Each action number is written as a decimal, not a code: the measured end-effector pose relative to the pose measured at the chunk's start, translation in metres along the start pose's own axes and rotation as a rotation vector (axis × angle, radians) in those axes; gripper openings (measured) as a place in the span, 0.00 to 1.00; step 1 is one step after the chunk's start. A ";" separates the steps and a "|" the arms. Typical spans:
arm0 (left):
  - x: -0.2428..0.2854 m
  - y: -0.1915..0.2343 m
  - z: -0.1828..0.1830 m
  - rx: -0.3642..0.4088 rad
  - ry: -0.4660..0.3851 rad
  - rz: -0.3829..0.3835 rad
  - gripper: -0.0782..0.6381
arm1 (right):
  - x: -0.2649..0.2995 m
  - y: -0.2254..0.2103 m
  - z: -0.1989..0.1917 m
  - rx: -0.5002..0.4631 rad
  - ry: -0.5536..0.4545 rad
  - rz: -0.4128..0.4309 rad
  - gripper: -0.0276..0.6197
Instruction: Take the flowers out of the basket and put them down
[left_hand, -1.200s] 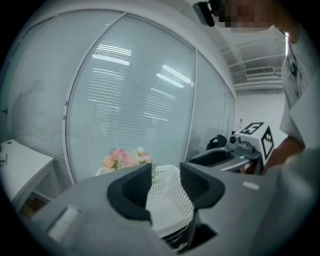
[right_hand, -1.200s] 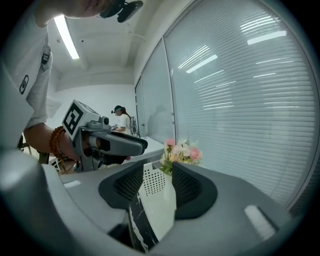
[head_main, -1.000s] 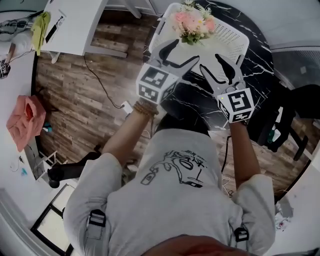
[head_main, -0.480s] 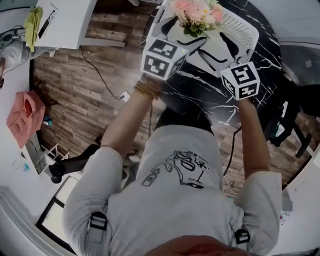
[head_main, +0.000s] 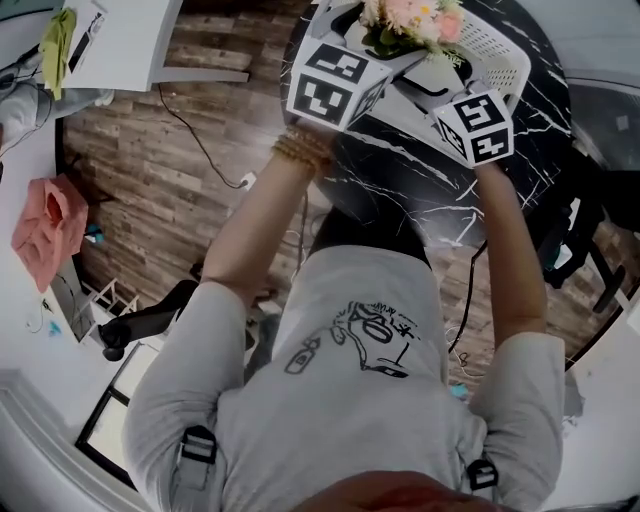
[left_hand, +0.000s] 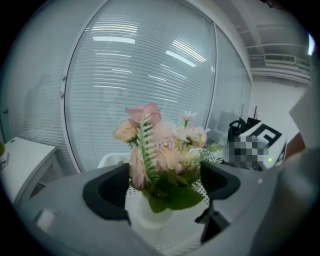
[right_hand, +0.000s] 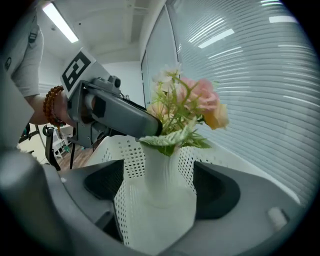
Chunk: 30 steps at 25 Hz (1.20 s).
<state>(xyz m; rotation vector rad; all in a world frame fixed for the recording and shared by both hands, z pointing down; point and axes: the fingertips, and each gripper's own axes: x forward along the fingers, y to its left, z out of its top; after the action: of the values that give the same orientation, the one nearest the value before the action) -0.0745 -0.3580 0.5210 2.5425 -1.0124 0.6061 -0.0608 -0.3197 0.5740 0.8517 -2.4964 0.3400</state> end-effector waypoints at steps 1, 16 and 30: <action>0.001 0.002 0.000 -0.003 -0.001 0.001 0.73 | 0.004 0.001 0.000 -0.016 0.002 0.008 0.73; 0.011 0.019 0.004 -0.039 -0.037 -0.004 0.71 | 0.071 0.000 -0.042 0.024 0.048 0.055 0.75; 0.013 0.022 0.004 -0.059 -0.050 -0.004 0.71 | 0.104 -0.011 -0.069 0.067 0.126 0.061 0.74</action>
<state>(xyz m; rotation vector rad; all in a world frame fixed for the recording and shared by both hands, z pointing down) -0.0804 -0.3824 0.5280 2.5189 -1.0267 0.5060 -0.1011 -0.3550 0.6869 0.7576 -2.4092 0.4852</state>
